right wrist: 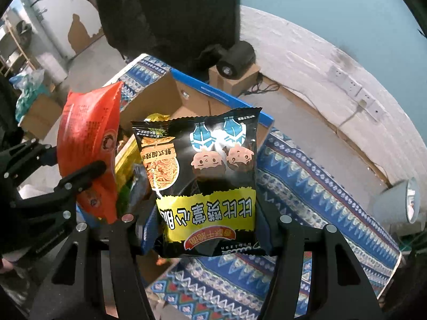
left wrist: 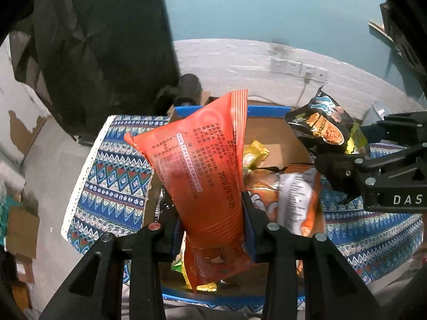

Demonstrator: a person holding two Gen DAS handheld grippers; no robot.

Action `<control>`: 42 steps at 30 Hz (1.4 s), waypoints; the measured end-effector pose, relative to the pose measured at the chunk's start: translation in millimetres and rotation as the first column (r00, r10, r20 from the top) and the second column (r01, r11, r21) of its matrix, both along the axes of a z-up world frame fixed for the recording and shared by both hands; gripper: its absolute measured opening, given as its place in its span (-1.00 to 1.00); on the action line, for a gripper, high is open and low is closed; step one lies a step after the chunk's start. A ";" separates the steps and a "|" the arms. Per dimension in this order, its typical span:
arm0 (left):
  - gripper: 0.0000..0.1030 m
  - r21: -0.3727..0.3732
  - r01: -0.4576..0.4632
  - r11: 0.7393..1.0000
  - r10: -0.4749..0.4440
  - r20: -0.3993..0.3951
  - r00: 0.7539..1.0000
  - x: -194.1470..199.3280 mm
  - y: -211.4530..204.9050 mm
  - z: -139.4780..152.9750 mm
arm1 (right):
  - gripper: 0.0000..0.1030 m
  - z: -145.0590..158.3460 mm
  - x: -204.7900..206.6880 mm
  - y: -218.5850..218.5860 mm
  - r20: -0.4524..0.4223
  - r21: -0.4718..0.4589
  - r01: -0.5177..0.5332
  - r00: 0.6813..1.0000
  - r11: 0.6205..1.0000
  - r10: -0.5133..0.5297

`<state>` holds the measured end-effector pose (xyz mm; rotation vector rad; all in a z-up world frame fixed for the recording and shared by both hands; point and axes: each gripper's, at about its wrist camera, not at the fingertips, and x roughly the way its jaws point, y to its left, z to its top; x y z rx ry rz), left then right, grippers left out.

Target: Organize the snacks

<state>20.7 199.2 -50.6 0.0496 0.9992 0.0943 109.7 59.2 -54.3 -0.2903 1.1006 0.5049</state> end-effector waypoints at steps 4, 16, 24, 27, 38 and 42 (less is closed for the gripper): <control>-0.24 0.010 -0.028 1.000 0.028 -0.024 0.999 7.1 6.5 -10.3 | 0.17 -7.2 9.2 12.8 -0.014 -0.003 -0.005 1.000 1.000 0.005; 0.36 -0.035 -0.084 0.996 0.083 -0.024 0.996 9.3 20.1 -5.7 | 0.37 9.7 13.5 14.7 0.017 0.056 0.015 1.000 0.998 -0.015; 0.52 0.004 -0.032 0.999 0.032 -0.002 0.999 -6.9 0.5 12.5 | 0.44 22.9 -0.6 -6.9 0.035 0.059 0.039 0.999 0.998 -0.041; 0.58 0.040 -0.014 0.999 0.013 0.019 1.000 -15.6 -7.2 20.7 | 0.47 30.4 -9.3 -15.2 0.055 0.058 0.040 0.998 0.998 -0.043; 0.81 0.035 0.029 0.999 -0.031 0.049 0.998 -43.2 -38.4 46.7 | 0.56 54.4 -52.8 -58.4 0.123 0.086 0.061 0.990 0.994 -0.071; 0.81 0.029 0.062 0.998 -0.063 0.046 0.997 -49.3 -51.9 54.7 | 0.57 55.2 -70.0 -75.5 0.134 0.094 0.067 0.988 0.993 -0.079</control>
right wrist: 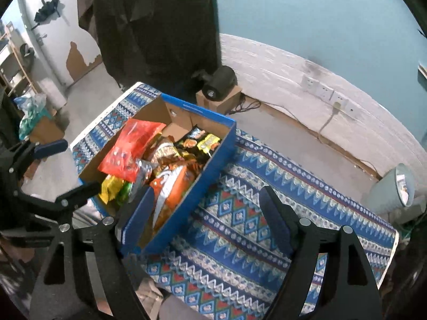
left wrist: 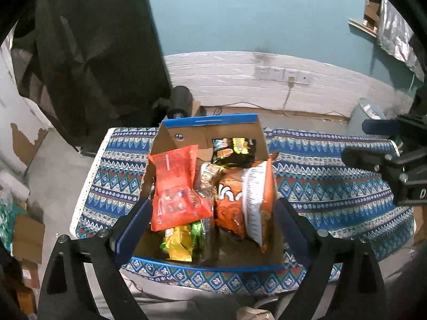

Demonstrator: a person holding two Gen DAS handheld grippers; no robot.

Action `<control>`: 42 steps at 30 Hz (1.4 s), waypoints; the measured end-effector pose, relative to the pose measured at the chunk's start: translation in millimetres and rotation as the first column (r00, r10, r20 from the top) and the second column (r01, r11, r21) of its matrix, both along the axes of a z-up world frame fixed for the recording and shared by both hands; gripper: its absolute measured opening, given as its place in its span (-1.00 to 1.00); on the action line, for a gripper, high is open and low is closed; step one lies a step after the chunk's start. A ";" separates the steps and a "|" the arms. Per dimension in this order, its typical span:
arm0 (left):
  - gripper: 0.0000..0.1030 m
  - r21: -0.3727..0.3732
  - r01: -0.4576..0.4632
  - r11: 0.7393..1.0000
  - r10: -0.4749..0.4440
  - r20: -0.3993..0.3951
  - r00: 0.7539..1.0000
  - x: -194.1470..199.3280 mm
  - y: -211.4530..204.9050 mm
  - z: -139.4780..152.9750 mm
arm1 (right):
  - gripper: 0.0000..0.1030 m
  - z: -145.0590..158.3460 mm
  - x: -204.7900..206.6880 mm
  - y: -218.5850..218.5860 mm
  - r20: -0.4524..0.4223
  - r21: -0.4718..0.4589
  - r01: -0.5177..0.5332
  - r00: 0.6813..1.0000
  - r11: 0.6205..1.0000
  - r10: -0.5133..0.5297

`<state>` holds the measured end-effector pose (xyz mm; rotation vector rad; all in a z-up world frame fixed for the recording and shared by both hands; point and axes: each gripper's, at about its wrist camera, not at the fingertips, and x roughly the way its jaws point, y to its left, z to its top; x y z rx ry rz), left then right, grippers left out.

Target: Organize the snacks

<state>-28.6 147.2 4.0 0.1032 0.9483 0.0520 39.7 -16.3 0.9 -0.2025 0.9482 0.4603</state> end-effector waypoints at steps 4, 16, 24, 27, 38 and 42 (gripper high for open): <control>0.86 0.006 0.002 1.000 -0.002 0.029 1.000 -9.2 -8.7 7.1 | 0.57 -2.2 -13.4 -15.7 0.004 0.011 0.016 1.000 1.000 -0.016; 0.97 0.029 0.010 1.000 -0.011 0.047 0.999 -21.4 -30.0 2.9 | 0.57 -0.6 -34.9 -45.9 0.062 0.060 0.064 0.996 0.996 -0.067; 0.97 0.083 0.022 0.996 -0.025 0.032 0.999 -22.2 -40.5 -4.1 | 0.57 -16.1 -25.0 -55.7 0.035 0.052 0.097 0.995 0.994 -0.099; 0.97 0.089 0.020 0.996 -0.023 0.034 0.999 -21.1 -41.4 -4.2 | 0.57 -19.8 -23.7 -57.7 0.028 0.047 0.099 0.995 0.994 -0.100; 0.97 0.115 0.029 0.993 -0.033 0.033 0.999 -20.4 -45.1 -4.6 | 0.57 -20.2 -27.9 -56.1 0.033 0.030 0.082 0.996 0.996 -0.083; 0.97 0.131 0.033 0.991 -0.036 0.025 0.999 -20.7 -46.7 -7.3 | 0.57 -20.3 -28.5 -54.9 0.029 0.019 0.076 0.997 0.997 -0.076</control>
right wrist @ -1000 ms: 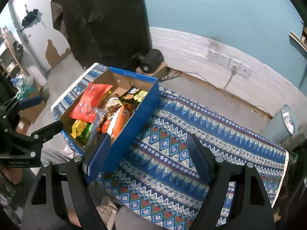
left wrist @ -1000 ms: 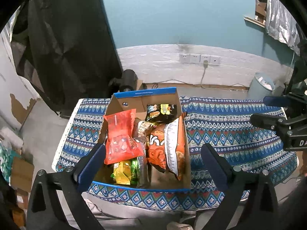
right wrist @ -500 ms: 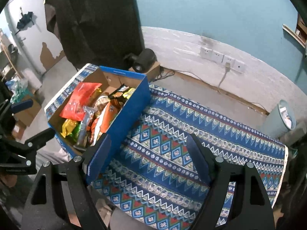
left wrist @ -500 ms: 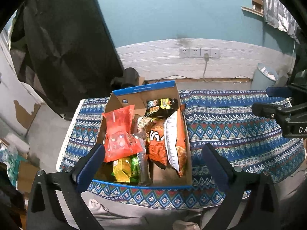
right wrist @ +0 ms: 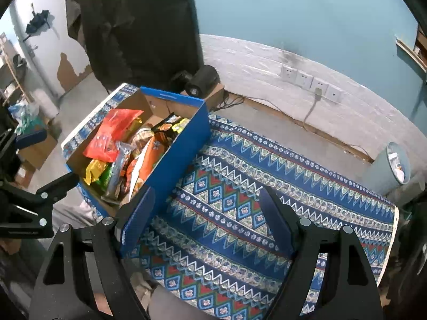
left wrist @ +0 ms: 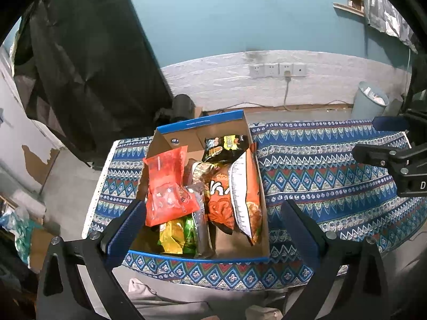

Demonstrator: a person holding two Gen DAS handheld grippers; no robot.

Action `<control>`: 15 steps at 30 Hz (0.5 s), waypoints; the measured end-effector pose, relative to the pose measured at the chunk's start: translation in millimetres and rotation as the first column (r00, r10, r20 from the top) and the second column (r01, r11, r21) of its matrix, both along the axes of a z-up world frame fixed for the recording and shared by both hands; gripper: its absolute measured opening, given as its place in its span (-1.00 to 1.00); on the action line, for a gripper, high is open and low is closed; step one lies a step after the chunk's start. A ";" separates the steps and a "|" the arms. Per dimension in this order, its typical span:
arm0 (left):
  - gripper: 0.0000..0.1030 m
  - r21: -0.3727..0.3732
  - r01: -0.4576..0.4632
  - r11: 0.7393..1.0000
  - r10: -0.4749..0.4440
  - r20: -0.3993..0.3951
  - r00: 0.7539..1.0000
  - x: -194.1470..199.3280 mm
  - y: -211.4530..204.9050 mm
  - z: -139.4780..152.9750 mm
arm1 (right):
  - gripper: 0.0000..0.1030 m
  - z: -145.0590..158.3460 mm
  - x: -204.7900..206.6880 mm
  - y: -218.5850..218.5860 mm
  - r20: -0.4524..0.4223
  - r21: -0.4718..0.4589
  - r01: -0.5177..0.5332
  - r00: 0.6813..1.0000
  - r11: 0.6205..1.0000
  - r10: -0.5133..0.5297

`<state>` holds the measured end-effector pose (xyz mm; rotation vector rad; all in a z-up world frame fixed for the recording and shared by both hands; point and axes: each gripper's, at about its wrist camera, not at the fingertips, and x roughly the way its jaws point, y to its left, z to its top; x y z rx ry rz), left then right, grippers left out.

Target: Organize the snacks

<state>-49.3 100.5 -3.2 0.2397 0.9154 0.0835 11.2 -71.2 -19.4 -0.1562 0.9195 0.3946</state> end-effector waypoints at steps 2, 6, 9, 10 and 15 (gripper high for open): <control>0.97 0.006 0.002 1.000 -0.002 -0.002 1.000 0.3 -0.8 -0.6 | 0.57 0.7 -1.8 1.3 0.009 -0.009 -0.004 1.000 1.000 0.004; 0.97 0.006 0.000 1.000 0.000 -0.005 1.000 0.6 -0.9 -0.8 | 0.57 2.2 -2.3 1.5 0.016 -0.011 -0.005 1.000 1.000 0.006; 0.97 0.005 -0.004 1.000 0.004 -0.011 1.000 0.6 0.5 -2.0 | 0.57 3.7 -2.4 -0.2 0.019 -0.007 -0.003 1.000 1.000 0.003; 0.97 0.002 -0.003 1.000 0.003 -0.014 1.000 0.8 0.6 -2.4 | 0.57 4.1 -2.8 -0.5 0.022 -0.007 0.000 1.000 1.000 0.000; 0.97 -0.001 -0.003 1.000 0.003 -0.022 1.000 1.3 0.3 -3.4 | 0.57 6.3 -2.0 -4.3 0.030 0.001 0.014 0.999 1.000 -0.014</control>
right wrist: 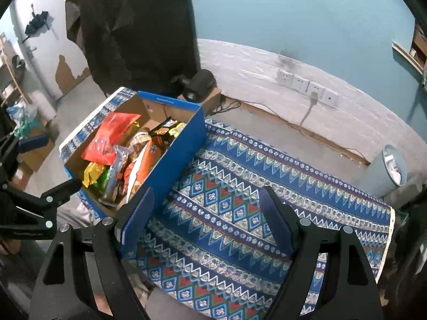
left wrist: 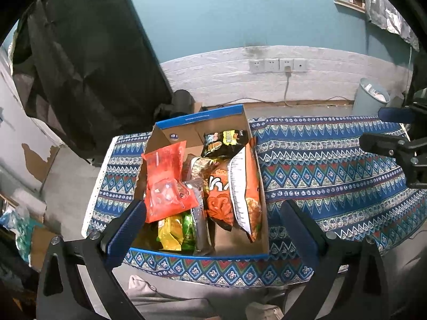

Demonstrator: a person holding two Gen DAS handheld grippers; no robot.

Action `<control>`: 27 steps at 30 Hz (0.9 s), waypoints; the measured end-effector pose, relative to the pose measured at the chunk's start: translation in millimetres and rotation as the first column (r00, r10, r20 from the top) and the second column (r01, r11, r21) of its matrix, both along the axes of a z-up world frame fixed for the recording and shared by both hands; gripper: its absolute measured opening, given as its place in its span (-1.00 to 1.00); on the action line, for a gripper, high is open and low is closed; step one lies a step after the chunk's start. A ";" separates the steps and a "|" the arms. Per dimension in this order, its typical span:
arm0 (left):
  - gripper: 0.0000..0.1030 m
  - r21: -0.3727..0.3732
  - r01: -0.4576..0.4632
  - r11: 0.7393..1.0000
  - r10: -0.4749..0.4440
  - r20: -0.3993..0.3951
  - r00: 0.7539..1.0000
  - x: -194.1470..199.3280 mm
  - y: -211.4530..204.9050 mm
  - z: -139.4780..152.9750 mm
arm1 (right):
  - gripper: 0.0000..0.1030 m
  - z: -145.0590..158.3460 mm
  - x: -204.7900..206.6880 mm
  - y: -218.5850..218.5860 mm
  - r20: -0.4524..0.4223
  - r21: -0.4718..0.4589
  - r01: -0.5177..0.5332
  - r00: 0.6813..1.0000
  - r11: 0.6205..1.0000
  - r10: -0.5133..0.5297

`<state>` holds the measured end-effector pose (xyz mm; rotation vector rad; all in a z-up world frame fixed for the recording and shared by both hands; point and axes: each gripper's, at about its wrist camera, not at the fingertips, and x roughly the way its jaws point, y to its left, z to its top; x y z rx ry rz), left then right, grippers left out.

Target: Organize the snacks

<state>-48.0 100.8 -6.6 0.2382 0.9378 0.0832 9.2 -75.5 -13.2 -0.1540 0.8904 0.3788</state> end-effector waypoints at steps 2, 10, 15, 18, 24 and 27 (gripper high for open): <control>0.97 0.005 0.001 1.000 -0.001 0.002 1.000 -0.3 -0.6 0.0 | 0.57 0.4 -0.1 -0.7 0.000 0.001 0.000 1.000 1.000 0.000; 0.97 0.010 0.006 1.000 -0.007 0.003 1.000 -0.2 -2.6 0.6 | 0.57 2.3 -1.3 -2.6 0.005 0.000 0.002 1.000 1.000 -0.002; 0.97 0.010 0.005 1.000 -0.005 -0.003 1.000 0.1 -1.8 -0.3 | 0.57 3.5 -2.6 -4.8 0.010 0.000 0.006 1.000 1.000 -0.006; 0.97 0.009 0.005 1.000 -0.005 -0.009 1.000 0.6 -1.4 -1.4 | 0.57 3.2 -3.4 -5.6 0.010 0.000 0.007 1.000 1.000 -0.007; 0.97 0.004 0.008 1.000 -0.008 -0.012 1.000 -0.1 -1.2 -1.9 | 0.57 2.9 -3.1 -5.4 0.010 -0.001 0.006 1.000 1.000 -0.006; 0.97 -0.001 0.008 1.000 -0.008 -0.015 1.000 0.4 0.0 -1.8 | 0.57 3.0 -3.7 -5.8 0.010 0.000 0.008 1.000 1.000 -0.008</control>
